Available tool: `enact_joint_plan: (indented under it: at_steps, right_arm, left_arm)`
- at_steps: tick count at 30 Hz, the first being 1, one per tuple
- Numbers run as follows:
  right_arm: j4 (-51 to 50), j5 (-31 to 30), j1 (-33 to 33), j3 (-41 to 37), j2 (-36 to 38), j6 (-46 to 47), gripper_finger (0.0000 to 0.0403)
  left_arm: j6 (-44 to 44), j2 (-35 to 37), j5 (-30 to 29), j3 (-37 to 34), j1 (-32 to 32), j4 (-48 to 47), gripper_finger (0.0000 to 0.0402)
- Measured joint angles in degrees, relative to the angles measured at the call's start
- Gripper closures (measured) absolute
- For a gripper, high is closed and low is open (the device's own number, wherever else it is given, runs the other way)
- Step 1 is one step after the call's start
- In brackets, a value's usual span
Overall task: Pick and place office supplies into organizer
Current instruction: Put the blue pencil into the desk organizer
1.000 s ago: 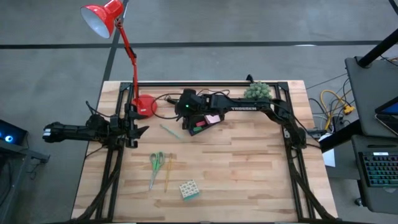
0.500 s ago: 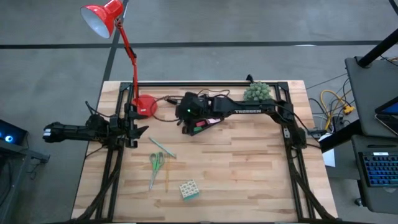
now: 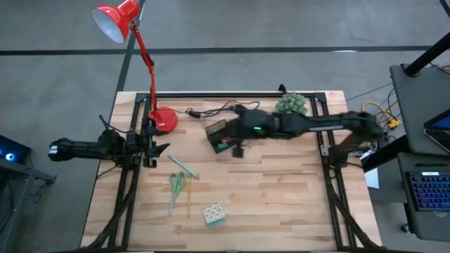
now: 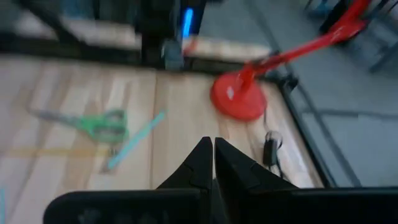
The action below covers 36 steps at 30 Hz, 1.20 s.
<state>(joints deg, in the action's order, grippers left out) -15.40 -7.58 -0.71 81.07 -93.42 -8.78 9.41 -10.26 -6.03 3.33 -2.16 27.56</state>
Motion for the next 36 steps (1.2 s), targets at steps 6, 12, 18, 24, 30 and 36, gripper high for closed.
enact_joint_plan:
  at_steps: [6, 12, 18, 24, 30, 36]
  right_arm:
    - [35.00, 0.05, 1.42, -29.91, 13.92, 1.37, 0.0394]
    - [51.02, -1.48, 1.58, -46.84, 19.23, 0.52, 0.0394]
    - [53.69, -4.28, 2.04, -56.51, 29.77, -1.16, 0.0394]
    - [57.82, -4.51, 2.09, -61.91, 39.64, -2.66, 0.0394]
    - [57.82, -4.52, 2.07, -62.53, 42.87, -7.66, 0.0394]
    - [57.65, -4.52, 2.07, -61.17, 41.68, -8.79, 0.0394]
  left_arm:
    - [0.00, -0.01, 0.01, 0.04, 0.00, -0.02, 0.0214]
    - [0.00, -0.09, -0.01, 0.00, 0.00, -0.88, 0.0214]
    - [0.19, -0.47, -0.01, -0.53, -0.02, -1.21, 0.0214]
    - [4.00, -1.12, -0.25, -0.23, 0.00, -3.14, 0.0214]
    - [4.07, -4.96, -0.81, 7.65, -0.02, -29.22, 0.0214]
    - [2.05, -12.49, -3.70, 11.25, -0.06, -25.82, 0.0214]
